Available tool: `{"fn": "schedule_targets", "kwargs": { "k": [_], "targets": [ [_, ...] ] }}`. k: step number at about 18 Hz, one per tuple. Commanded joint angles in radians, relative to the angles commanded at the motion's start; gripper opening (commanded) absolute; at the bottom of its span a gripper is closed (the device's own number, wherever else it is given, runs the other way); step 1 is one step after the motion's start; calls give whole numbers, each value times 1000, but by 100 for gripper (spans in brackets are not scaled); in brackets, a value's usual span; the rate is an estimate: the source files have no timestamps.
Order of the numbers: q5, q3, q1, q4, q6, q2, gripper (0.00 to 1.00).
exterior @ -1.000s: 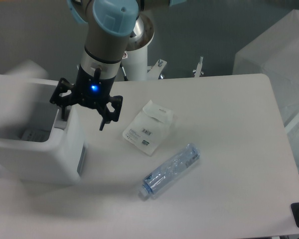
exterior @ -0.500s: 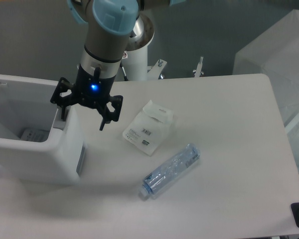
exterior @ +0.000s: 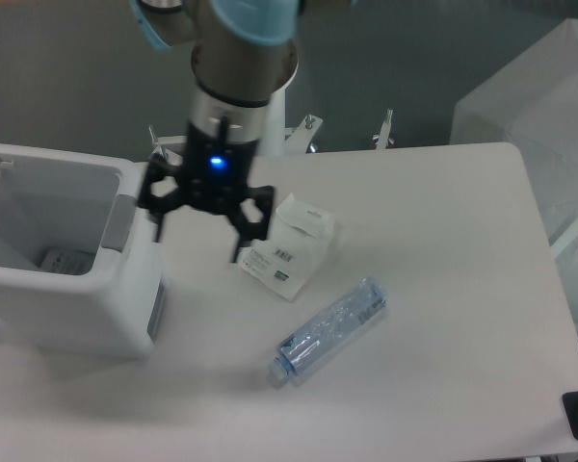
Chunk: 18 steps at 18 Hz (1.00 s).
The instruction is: Open the trash can
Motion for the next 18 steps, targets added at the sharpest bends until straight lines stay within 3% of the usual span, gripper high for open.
{"fn": "schedule_targets", "kwargs": {
  "k": [3, 7, 10, 15, 18],
  "targets": [
    [60, -18, 64, 2, 110, -55, 100],
    [152, 30, 101, -8, 184, -101, 100],
    [157, 83, 118, -8, 235, -143, 100],
    [192, 130, 179, -24, 535, -187, 100],
    [213, 153, 200, -83, 650, -199, 100]
  ]
}}
